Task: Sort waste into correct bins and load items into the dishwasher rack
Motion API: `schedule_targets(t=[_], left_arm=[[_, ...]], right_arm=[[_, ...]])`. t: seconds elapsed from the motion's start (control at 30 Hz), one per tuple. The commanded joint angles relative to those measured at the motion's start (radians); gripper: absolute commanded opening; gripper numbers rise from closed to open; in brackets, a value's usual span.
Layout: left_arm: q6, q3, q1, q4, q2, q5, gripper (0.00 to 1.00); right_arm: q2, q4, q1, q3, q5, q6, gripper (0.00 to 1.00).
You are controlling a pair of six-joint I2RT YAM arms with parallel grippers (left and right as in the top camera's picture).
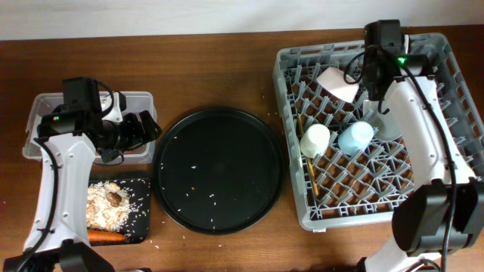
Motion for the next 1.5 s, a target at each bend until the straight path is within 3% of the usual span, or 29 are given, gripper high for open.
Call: schedule_targets(t=[0.0, 0.03, 0.1, 0.13, 0.5, 0.87, 1.07, 1.13, 1.2, 1.3, 1.33, 1.4, 1.47], left_arm=[[0.016, 0.013, 0.006, -0.001, -0.011, 0.0, 0.99], [0.016, 0.013, 0.006, -0.001, -0.011, 0.0, 0.99], [0.016, 0.013, 0.006, -0.001, -0.011, 0.0, 0.99], [0.016, 0.013, 0.006, -0.001, -0.011, 0.0, 0.99], [0.016, 0.013, 0.006, -0.001, -0.011, 0.0, 0.99], [0.016, 0.013, 0.006, -0.001, -0.011, 0.0, 0.99], [0.016, 0.013, 0.006, -0.001, -0.011, 0.0, 0.99], [0.016, 0.013, 0.006, -0.001, -0.011, 0.0, 0.99], [0.016, 0.013, 0.006, -0.001, -0.011, 0.0, 0.99], [0.016, 0.013, 0.006, -0.001, -0.011, 0.0, 0.99], [0.016, 0.013, 0.006, -0.001, -0.011, 0.0, 0.99], [0.016, 0.013, 0.006, -0.001, -0.011, 0.0, 0.99], [0.016, 0.013, 0.006, -0.001, -0.011, 0.0, 0.99]], right_arm=[[-0.109, -0.011, 0.041, 0.015, -0.069, 0.035, 0.88], [-0.143, -0.023, 0.06, 0.015, -0.193, 0.042, 0.99], [-0.165, -0.022, 0.08, 0.014, -0.478, 0.042, 0.99], [-0.159, -0.022, 0.08, 0.014, -0.516, 0.042, 0.99], [-0.195, -0.023, 0.086, 0.013, -0.518, 0.042, 0.99], [-0.96, -0.024, 0.086, 0.013, -0.518, 0.042, 0.99], [-1.314, -0.229, 0.086, 0.002, -0.523, 0.042, 0.99], [-1.416, -0.223, 0.086, -0.11, -0.545, 0.046, 0.99], [-1.566, -0.096, 0.085, -0.386, -0.623, 0.046, 0.99], [-1.737, 0.4, 0.085, -0.893, -0.719, 0.046, 0.99], [-1.787, 0.665, 0.084, -1.12, -0.734, 0.068, 0.99], [-1.806, 0.997, 0.068, -1.363, -0.735, 0.161, 0.99], [-1.806, 1.165, 0.064, -1.528, -0.735, 0.206, 0.99]])
